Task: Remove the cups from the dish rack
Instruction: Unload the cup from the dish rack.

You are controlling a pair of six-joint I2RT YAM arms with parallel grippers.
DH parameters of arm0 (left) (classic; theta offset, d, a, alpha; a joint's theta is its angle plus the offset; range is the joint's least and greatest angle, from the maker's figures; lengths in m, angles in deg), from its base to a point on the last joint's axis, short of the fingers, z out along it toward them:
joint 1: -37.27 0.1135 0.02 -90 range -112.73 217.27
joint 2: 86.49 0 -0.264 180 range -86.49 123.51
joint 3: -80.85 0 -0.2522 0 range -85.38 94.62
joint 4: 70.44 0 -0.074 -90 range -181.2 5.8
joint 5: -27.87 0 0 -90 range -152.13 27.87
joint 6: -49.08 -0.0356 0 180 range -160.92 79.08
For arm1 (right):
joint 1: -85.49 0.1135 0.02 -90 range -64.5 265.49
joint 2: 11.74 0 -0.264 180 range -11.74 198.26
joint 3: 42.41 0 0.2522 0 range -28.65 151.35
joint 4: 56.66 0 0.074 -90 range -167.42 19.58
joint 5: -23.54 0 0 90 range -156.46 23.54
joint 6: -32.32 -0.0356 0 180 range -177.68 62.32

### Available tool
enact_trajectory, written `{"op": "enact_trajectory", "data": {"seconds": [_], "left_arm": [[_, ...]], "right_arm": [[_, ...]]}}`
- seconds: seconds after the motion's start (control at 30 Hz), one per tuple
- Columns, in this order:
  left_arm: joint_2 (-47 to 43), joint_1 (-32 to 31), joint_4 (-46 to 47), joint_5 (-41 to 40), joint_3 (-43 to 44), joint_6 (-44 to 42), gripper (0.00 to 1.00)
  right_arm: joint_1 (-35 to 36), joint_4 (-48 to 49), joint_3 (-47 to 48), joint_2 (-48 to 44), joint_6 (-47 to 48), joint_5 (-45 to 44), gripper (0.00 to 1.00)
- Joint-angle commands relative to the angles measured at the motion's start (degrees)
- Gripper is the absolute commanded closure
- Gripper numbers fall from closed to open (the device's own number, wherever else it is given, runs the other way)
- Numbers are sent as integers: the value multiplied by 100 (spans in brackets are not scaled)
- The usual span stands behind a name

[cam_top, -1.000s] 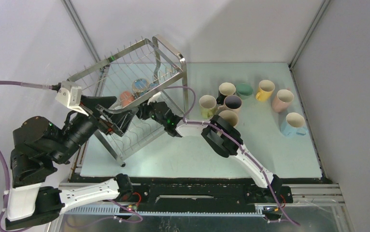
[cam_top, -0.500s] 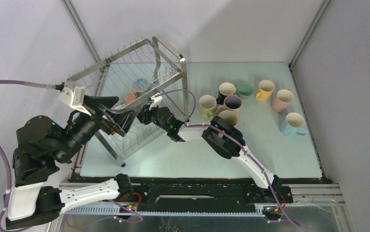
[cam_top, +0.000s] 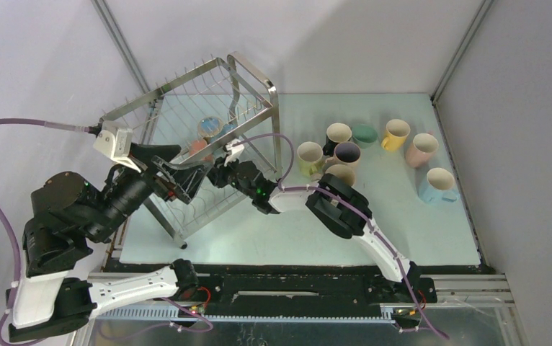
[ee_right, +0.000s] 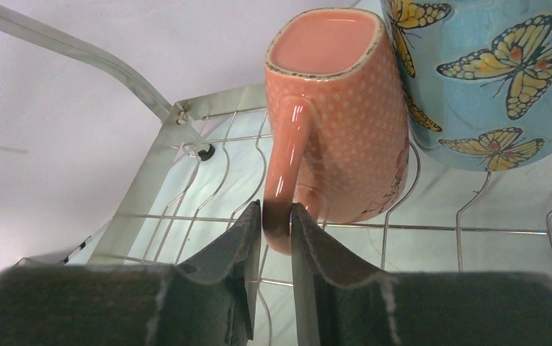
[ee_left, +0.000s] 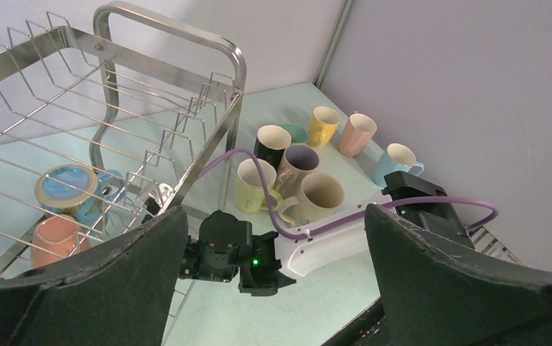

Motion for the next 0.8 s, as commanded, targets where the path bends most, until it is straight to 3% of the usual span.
{"op": "enact_trajectory", "data": {"seconds": [0.0,0.17,0.37,0.47,0.77], "left_arm": [[12,26,195,81,-78,96,0],[-37,26,196,104,-115,141,0],[-85,26,181,123,-141,169,0],[-100,26,170,124,-101,164,0],[-113,26,143,113,-46,107,0]], "right_arm": [[136,194,-107,-535,231,-62,72],[192,123,-200,-616,321,-103,71],[192,-143,59,-444,344,-405,54],[192,-544,403,-278,356,-653,50],[185,-1426,1310,196,300,-1070,46]]}}
